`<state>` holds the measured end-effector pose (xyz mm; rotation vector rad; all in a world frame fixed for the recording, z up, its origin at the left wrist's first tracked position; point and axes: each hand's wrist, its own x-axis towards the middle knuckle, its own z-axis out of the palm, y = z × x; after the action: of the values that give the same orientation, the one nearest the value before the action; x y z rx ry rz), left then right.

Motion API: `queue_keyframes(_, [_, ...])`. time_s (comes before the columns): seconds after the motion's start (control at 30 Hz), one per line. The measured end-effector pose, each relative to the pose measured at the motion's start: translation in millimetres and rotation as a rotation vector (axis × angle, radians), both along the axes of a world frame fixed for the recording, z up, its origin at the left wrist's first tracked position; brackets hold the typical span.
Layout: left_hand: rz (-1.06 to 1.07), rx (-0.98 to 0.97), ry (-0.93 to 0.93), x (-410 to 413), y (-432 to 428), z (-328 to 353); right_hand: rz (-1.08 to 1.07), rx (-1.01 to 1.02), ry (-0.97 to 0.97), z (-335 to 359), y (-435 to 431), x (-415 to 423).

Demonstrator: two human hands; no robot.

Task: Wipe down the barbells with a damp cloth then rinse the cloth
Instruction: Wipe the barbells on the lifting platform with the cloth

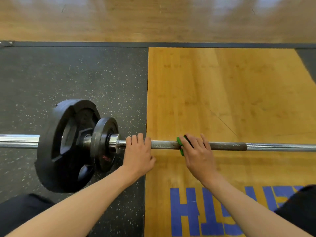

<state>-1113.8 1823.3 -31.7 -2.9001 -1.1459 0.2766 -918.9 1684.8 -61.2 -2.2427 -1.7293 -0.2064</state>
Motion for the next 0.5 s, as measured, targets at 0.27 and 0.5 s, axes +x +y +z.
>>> queue_keyframes(0.27, [0.039, 0.008, 0.047, 7, -3, 4, -0.329, -0.088, 0.174, 18, 60, -22])
queue_keyframes(0.5, [0.005, 0.011, 0.015, 2, -2, 3, -0.227, -0.056, 0.145, 13, 73, -67])
